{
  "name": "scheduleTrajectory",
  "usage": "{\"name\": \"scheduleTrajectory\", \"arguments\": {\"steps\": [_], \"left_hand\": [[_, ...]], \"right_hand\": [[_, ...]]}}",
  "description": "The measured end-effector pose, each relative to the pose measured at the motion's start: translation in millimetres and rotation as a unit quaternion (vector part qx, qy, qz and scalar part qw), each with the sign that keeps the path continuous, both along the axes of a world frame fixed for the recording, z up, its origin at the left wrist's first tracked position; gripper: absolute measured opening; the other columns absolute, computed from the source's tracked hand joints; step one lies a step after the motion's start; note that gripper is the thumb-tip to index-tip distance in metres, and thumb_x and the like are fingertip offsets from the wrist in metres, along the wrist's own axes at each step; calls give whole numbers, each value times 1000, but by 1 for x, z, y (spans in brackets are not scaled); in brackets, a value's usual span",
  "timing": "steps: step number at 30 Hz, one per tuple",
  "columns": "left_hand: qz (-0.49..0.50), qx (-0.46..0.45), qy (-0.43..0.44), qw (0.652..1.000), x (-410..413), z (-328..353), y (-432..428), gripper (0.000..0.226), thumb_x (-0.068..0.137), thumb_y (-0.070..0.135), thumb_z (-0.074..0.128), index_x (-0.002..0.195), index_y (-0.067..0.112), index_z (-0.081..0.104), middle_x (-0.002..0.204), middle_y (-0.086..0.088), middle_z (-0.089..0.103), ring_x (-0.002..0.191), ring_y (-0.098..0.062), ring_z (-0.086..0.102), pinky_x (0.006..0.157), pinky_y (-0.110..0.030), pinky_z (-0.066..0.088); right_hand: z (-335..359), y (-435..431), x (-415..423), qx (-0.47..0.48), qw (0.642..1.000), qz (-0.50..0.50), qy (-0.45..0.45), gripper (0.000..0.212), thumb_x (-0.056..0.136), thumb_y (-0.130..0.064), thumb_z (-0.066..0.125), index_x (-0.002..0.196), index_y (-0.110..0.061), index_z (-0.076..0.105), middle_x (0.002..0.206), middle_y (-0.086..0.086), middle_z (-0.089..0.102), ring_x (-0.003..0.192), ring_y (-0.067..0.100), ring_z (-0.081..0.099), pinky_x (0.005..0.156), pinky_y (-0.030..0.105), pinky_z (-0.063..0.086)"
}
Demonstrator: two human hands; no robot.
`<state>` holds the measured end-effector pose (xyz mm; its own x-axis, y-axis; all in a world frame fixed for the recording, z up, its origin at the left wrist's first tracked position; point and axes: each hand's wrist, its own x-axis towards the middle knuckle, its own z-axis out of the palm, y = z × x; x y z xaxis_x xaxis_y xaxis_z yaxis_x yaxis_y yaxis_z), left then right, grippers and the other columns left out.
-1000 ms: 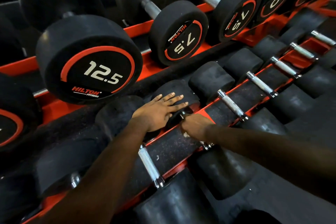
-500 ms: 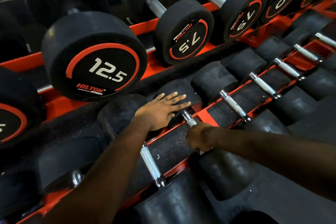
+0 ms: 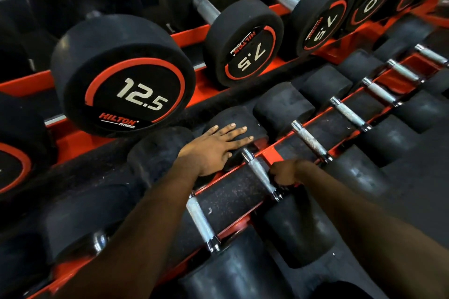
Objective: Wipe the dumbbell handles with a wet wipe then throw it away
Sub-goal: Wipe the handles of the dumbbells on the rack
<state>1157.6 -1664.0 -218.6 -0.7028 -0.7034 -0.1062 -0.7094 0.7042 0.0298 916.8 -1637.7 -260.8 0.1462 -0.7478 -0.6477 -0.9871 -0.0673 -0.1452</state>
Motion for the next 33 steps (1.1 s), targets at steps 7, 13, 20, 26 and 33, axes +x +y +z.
{"name": "scheduleTrajectory", "arguments": {"steps": [7, 13, 20, 26, 33], "left_hand": [[-2, 3, 1, 1000, 1, -2, -3, 73, 106, 23, 39, 156, 53, -4, 166, 22, -13, 152, -4, -18, 127, -41, -2], [0, 5, 3, 1000, 1, -2, -2, 73, 106, 24, 40, 156, 53, -4, 166, 22, -13, 152, -4, -18, 127, -41, -2], [-3, -5, -2, 1000, 0, -2, -2, 73, 106, 23, 40, 157, 52, -4, 166, 22, -12, 153, -4, -17, 127, -39, -1], [-8, -3, 2, 1000, 0, -6, -3, 74, 105, 24, 41, 156, 52, -4, 166, 22, -13, 152, -4, -17, 127, -39, -2], [-23, -1, 28, 999, 2, -4, -2, 68, 105, 28, 42, 159, 48, 4, 167, 19, -8, 153, -6, -13, 124, -33, -5]], "right_hand": [[-3, -6, 22, 32, 849, -379, -366, 13, 91, 11, 53, 89, 0, 61, 78, 17, 65, 60, 21, 68, 53, 26, 57], [-19, -6, 26, -3, 844, -410, -346, 19, 95, 0, 47, 100, 5, 64, 103, 23, 67, 84, 33, 67, 87, 45, 57], [-6, -5, 35, -102, 872, -388, -281, 16, 91, -7, 54, 101, -3, 66, 93, 17, 69, 77, 26, 65, 61, 22, 52], [1, 4, 48, -227, 896, -323, -204, 26, 93, -15, 56, 113, -10, 72, 121, 14, 68, 116, 33, 60, 97, 34, 47], [12, 29, 48, -278, 924, -246, -93, 31, 93, -29, 58, 108, -3, 68, 114, 19, 67, 109, 38, 61, 90, 37, 47]]}}
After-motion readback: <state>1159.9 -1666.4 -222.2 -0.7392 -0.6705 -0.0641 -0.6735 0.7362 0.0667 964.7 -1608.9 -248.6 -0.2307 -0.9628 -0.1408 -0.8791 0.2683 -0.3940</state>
